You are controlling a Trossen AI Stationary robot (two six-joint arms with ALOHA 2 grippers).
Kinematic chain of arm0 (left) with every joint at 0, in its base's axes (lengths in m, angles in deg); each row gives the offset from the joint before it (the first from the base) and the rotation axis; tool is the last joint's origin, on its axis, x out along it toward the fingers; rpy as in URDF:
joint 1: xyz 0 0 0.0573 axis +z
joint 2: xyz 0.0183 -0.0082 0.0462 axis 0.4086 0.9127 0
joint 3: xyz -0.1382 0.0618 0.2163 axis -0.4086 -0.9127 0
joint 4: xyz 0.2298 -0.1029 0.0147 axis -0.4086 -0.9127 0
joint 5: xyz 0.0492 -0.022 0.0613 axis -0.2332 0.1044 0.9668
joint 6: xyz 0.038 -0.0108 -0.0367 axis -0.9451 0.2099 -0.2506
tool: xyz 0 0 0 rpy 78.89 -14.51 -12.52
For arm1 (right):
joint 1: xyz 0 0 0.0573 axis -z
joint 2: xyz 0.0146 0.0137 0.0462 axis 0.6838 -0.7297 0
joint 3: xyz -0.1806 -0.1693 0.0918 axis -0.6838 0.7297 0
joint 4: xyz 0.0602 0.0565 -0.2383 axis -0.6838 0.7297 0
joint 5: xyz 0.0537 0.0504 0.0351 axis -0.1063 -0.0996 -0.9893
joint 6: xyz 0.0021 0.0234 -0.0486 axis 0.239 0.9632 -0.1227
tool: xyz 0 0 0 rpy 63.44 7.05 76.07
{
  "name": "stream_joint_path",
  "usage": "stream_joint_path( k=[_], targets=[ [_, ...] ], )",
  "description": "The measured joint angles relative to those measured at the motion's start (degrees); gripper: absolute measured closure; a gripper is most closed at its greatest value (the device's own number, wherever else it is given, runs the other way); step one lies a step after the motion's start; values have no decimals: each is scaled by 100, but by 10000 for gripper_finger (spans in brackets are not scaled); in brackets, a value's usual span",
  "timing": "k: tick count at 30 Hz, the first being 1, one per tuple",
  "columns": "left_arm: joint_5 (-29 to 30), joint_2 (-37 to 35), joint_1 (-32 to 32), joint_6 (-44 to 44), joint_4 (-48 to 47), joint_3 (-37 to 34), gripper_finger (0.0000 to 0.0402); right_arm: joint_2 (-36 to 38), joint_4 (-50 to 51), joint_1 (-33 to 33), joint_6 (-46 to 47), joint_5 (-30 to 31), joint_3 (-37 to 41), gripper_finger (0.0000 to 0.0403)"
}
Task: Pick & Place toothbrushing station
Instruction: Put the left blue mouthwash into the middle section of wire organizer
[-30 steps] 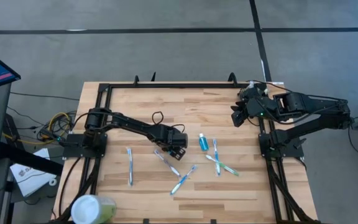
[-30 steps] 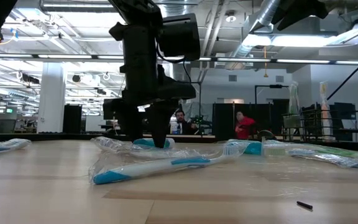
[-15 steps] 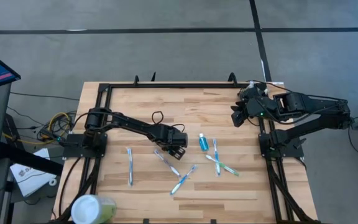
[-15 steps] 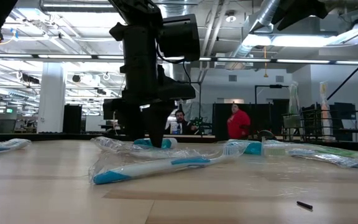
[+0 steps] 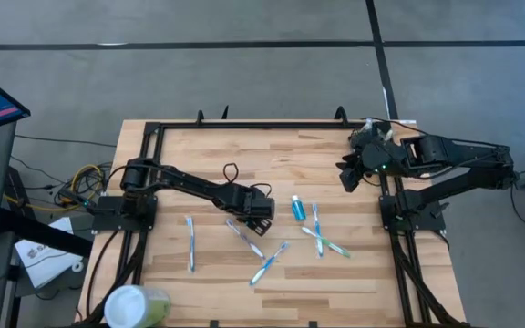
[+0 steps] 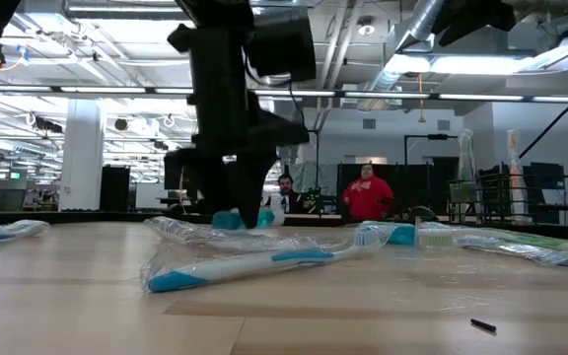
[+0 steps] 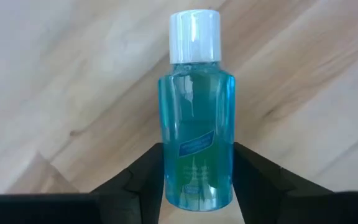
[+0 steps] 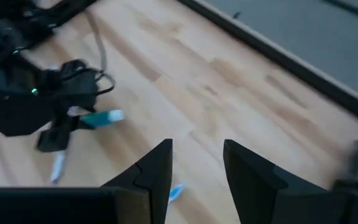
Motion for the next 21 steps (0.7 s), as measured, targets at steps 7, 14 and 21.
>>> stream_joint_path(
  k=[7, 14, 21],
  targets=[
    [490, -370, -196, -206, 179, 14, 248, 0, -567, 92, -20, -974, 2, 250],
    [968, -820, -270, -242, 172, 14, 247, 0, -839, 635, -18, -2005, 2, 230],
    [1166, -1120, -268, -527, 222, 14, 246, -54, -944, 1094, 30, -2722, 2, 230]
  ],
)
